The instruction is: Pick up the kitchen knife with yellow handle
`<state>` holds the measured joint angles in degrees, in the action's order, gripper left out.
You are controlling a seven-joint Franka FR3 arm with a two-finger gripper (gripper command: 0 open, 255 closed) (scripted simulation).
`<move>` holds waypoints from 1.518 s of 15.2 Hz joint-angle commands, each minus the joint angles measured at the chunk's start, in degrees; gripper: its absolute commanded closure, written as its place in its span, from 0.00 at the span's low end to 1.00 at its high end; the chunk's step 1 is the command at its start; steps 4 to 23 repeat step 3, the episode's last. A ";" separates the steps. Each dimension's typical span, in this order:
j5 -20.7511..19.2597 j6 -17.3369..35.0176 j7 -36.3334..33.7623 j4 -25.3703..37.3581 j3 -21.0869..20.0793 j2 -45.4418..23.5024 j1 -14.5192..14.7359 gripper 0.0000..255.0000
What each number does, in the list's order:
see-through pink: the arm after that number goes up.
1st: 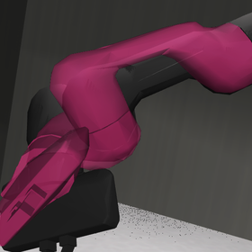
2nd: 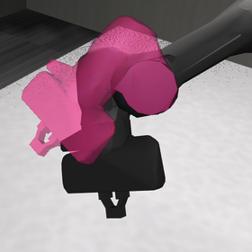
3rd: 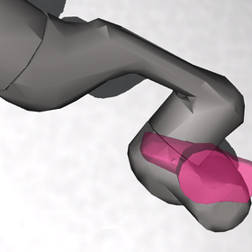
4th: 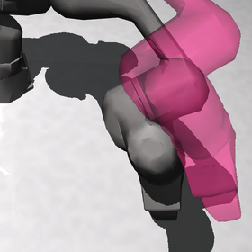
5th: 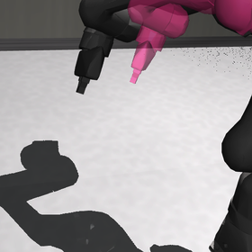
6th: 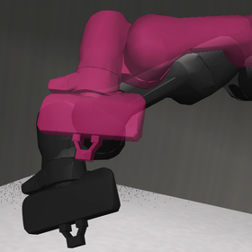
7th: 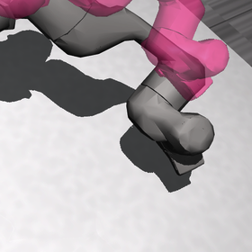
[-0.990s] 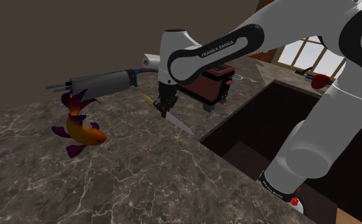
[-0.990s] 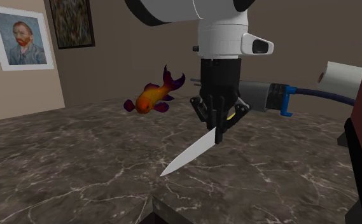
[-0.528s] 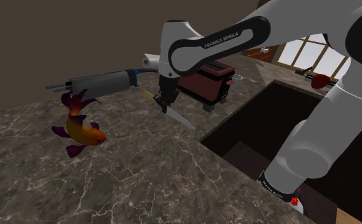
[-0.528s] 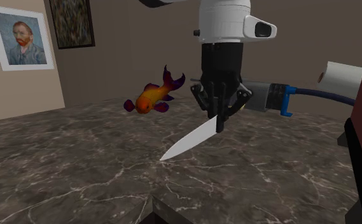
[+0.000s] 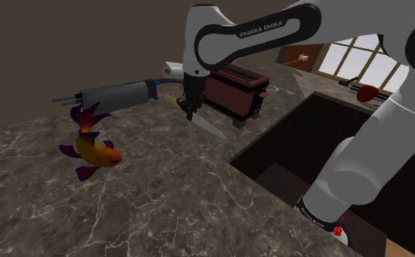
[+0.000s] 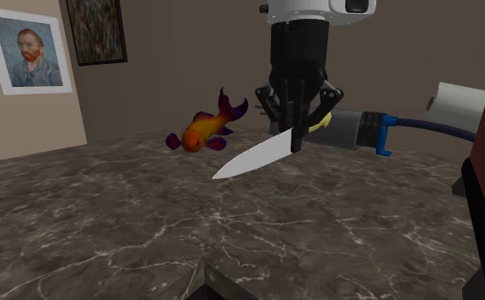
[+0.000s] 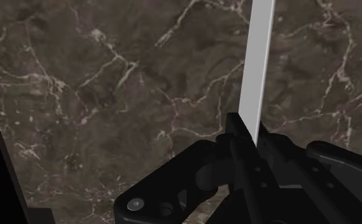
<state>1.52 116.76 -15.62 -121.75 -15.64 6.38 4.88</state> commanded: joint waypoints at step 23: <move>0.12 -1.72 0.06 1.24 0.04 0.48 0.00 1.00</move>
